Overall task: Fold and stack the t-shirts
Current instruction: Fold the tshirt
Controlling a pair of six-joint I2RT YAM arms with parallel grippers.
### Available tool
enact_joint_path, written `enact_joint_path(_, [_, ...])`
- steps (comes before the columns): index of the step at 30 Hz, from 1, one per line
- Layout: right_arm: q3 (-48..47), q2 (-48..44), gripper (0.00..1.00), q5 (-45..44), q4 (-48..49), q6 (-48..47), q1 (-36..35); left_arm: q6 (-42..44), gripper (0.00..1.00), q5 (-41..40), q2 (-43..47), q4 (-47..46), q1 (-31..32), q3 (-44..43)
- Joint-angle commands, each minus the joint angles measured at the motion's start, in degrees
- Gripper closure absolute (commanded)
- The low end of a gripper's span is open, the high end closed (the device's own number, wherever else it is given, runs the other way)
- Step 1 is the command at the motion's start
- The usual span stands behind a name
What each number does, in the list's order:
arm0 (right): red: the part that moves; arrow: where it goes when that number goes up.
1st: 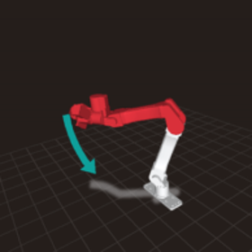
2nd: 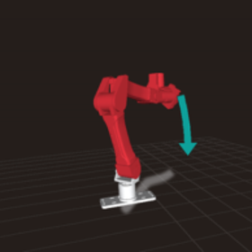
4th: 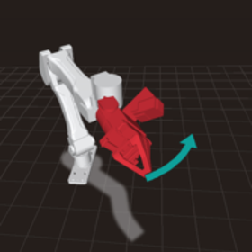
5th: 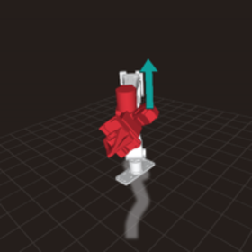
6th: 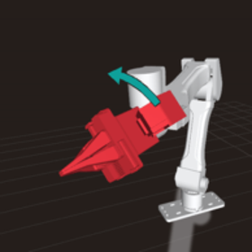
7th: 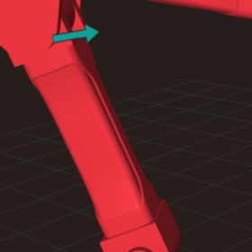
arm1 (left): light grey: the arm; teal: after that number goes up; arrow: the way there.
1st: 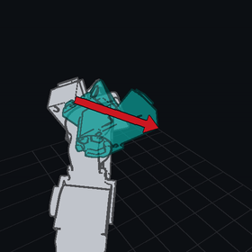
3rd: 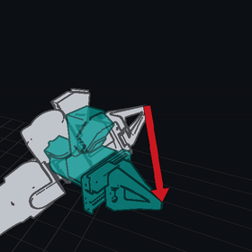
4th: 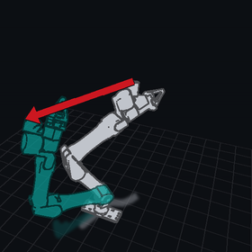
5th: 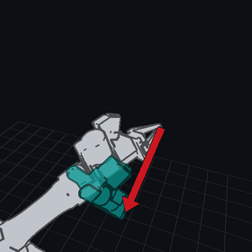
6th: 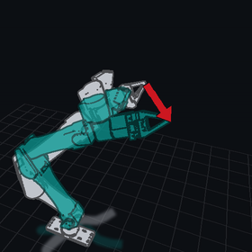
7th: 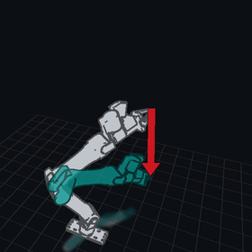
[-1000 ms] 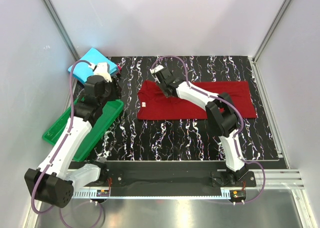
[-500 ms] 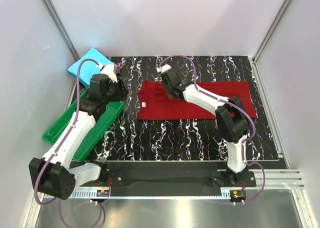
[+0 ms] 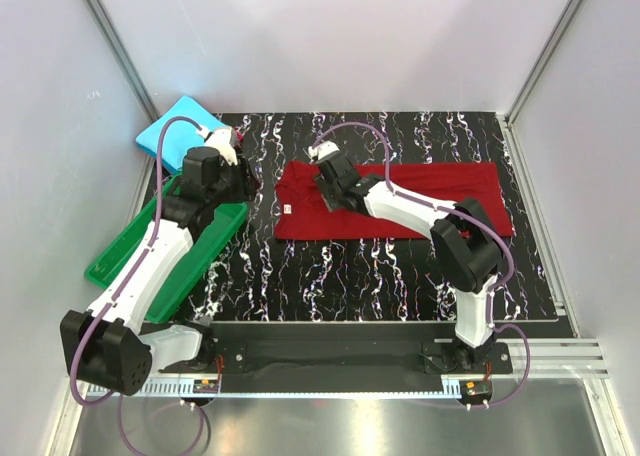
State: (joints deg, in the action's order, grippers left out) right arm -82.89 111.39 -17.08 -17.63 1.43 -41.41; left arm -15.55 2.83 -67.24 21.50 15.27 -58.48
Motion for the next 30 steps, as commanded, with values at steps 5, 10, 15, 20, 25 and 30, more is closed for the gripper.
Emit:
enact_joint_path(5, [-0.08,3.03,0.48,-8.31,4.97,-0.81,-1.13,0.35,0.51,0.60,1.32,-3.04,-0.33,-0.94])
enact_joint_path(10, [0.01,4.53,0.49,-9.99,5.06,-1.08,-1.13,0.26,0.51,0.60,1.24,-3.04,-0.32,-0.94])
enact_joint_path(15, [-0.08,5.24,0.60,-12.17,5.32,-1.17,-1.04,0.43,0.51,0.51,1.32,-3.13,-0.33,-0.94])
enact_joint_path(20, [0.27,3.49,0.88,-17.63,5.41,-3.54,-1.13,0.70,0.50,0.25,0.54,-3.13,-0.33,-1.02])
enact_joint_path(25, [0.10,1.72,1.00,-16.67,5.50,-4.42,-0.43,-0.71,0.50,4.02,-2.27,-2.86,-0.24,-3.30])
enact_joint_path(30, [-1.48,1.90,1.00,-13.16,5.59,-5.47,0.97,-2.46,0.50,6.65,-6.58,-2.25,-0.33,-6.82])
